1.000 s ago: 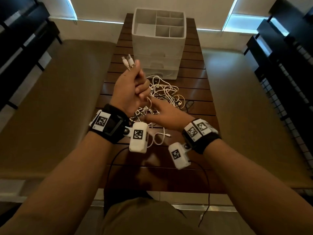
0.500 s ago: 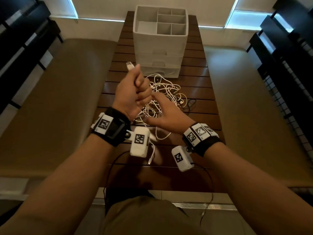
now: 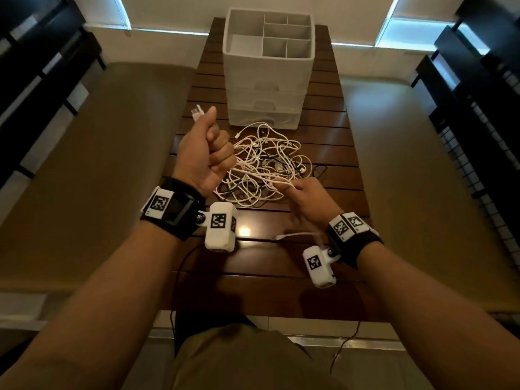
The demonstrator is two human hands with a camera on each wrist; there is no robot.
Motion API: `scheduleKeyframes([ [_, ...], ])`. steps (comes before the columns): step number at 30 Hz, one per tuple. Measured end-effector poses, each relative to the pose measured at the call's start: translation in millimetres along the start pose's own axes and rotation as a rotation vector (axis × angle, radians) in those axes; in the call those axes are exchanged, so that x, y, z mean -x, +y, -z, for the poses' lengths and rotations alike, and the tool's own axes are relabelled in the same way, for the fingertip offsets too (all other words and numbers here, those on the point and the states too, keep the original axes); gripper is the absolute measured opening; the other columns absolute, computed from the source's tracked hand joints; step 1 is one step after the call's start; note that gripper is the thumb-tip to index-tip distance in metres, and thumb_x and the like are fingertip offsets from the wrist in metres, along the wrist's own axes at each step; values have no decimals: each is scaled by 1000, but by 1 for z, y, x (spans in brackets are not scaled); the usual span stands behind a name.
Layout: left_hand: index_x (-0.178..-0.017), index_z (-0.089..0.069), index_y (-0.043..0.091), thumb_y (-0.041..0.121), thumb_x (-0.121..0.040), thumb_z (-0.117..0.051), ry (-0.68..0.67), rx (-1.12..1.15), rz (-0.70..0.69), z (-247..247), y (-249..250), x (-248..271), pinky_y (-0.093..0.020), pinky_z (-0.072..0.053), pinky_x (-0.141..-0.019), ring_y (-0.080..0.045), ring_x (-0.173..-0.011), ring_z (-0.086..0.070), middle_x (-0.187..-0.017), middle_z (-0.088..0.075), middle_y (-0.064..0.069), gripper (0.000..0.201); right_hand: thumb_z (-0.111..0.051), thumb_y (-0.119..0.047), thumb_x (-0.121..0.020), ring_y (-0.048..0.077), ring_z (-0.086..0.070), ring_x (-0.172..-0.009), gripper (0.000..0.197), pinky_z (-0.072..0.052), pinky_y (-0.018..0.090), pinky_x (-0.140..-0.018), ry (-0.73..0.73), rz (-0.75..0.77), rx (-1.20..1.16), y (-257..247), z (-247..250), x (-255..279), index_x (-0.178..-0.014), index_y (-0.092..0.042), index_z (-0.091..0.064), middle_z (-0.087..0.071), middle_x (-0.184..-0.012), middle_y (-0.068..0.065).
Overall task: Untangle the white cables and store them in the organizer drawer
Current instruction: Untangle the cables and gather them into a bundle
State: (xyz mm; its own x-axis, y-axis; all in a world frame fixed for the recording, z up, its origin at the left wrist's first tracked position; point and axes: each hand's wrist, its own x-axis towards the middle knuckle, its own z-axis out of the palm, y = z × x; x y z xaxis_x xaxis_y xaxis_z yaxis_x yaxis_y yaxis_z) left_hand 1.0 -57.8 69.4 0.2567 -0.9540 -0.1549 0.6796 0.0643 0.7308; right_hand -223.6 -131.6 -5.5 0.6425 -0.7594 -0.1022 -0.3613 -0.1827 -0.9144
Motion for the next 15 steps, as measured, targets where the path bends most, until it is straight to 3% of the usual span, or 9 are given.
scheduleKeyframes([
  [2,-66,-43,23,41,-110,-45,16,15,-8,4,5,-2,-21,-18,-34,-5,-36,-18,-48,-23,10,48,-60,-57,-99,36,-64,-66,41,-52,45,-65,-1,-2,154,9,7,1,-72,-33,-80,-70,-69,18],
  [4,-75,-54,21,41,-110,-43,10,35,-6,10,9,-4,-20,-20,-34,-5,-36,-19,-47,-25,10,41,-58,-66,-95,24,-62,-61,57,-50,39,-64,-16,10,385,22,12,2,-77,-16,-77,-68,-64,5],
  [5,-78,-54,20,39,-111,-43,9,59,-13,13,11,-5,-20,-21,-35,-5,-36,-20,-48,-26,10,39,-55,-67,-96,19,-60,-59,59,-47,37,-62,-21,9,484,28,14,2,-75,-15,-74,-65,-62,1],
  [10,-66,-38,22,33,-109,-41,22,109,-39,28,20,-7,-23,-23,-40,-7,-39,-20,-49,-23,8,45,-45,-67,-101,18,-50,-50,68,-33,31,-52,-54,-175,691,45,23,5,-53,-18,-48,-51,-52,-1],
  [13,-60,-34,25,35,-110,-43,95,49,-1,24,11,-5,-22,-17,-35,-7,-37,-16,-48,-20,9,52,-46,-69,-100,22,-57,-58,65,-37,30,-55,-95,-203,811,45,19,5,-58,-19,-52,-57,-60,0],
  [15,-60,-32,25,35,-110,-42,157,-12,4,16,4,-3,-21,-11,-35,-7,-37,-14,-49,-19,9,52,-53,-72,-94,21,-64,-75,52,-46,32,-68,-152,-169,851,43,17,3,-74,-24,-60,-65,-76,-3],
])
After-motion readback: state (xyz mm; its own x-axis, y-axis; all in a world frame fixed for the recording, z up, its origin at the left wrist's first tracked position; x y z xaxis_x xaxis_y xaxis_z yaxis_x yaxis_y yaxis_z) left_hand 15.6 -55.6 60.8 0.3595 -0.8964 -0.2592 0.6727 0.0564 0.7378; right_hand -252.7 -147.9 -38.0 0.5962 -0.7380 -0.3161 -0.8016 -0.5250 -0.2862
